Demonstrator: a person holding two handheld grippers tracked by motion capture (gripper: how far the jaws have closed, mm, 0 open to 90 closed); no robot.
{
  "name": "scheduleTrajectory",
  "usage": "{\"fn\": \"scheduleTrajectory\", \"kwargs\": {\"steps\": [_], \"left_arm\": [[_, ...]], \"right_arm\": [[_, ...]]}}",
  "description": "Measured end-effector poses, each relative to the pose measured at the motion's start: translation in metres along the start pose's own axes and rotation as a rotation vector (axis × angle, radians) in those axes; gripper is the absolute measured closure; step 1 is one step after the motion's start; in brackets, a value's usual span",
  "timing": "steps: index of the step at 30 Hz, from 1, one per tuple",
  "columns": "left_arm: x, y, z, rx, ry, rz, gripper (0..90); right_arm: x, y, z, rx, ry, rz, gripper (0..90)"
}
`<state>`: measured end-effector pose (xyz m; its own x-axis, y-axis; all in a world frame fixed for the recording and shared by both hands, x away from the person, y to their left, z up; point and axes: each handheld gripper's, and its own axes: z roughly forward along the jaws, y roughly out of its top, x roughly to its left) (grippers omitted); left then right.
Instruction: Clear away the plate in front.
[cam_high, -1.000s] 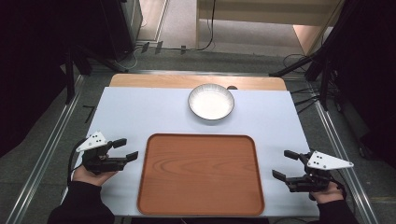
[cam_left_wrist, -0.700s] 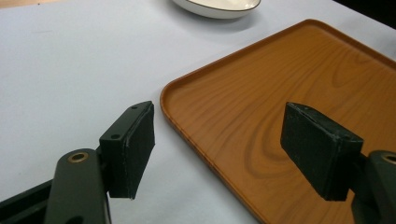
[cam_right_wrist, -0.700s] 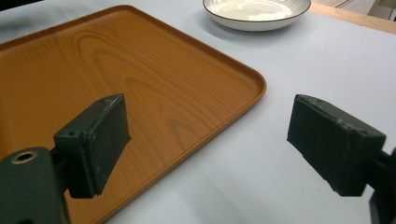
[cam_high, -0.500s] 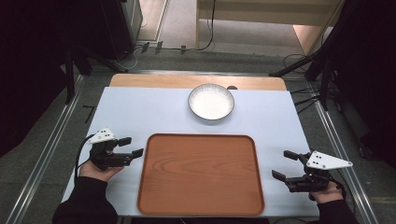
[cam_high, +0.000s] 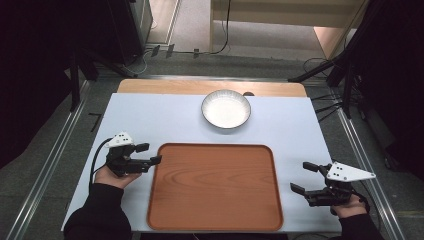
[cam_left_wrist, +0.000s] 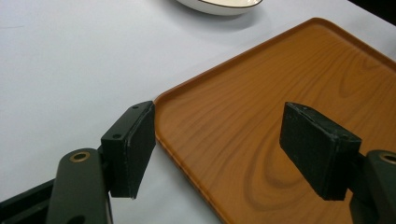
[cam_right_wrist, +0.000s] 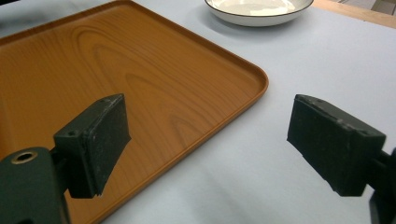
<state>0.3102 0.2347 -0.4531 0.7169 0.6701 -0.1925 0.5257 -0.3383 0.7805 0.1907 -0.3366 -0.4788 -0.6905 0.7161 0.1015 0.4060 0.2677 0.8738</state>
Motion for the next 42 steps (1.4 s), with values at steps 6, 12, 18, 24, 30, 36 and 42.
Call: {"fn": "scheduleTrajectory", "kwargs": {"steps": [6, 12, 18, 24, 30, 36, 42], "left_arm": [[0.002, 0.006, 0.007, -0.003, 0.012, -0.007, 27.5], [0.004, 0.016, 0.017, 0.018, 0.019, -0.022, 28.7], [0.003, 0.024, 0.031, 0.049, 0.021, 0.003, 26.5], [-0.001, 0.028, 0.045, 0.074, 0.02, 0.014, 26.9], [-0.006, 0.04, 0.059, 0.079, 0.012, 0.034, 26.8], [-0.009, 0.051, 0.067, 0.091, -0.004, 0.042, 29.5], [-0.008, 0.062, 0.075, 0.091, 0.005, 0.024, 28.3]], "right_arm": [[0.001, 0.0, 0.001, 0.0, 0.005, 0.005, 13.6], [0.001, 0.0, 0.001, 0.003, 0.004, 0.001, 13.5], [0.001, 0.0, 0.002, 0.005, 0.002, -0.001, 13.5], [0.001, 0.0, 0.002, 0.006, 0.003, 0.002, 13.6], [0.001, 0.0, 0.002, 0.01, 0.001, -0.001, 13.5], [0.001, 0.0, 0.002, 0.006, -0.001, -0.003, 13.6], [0.001, 0.0, 0.002, 0.01, 0.001, -0.002, 13.6]]}}
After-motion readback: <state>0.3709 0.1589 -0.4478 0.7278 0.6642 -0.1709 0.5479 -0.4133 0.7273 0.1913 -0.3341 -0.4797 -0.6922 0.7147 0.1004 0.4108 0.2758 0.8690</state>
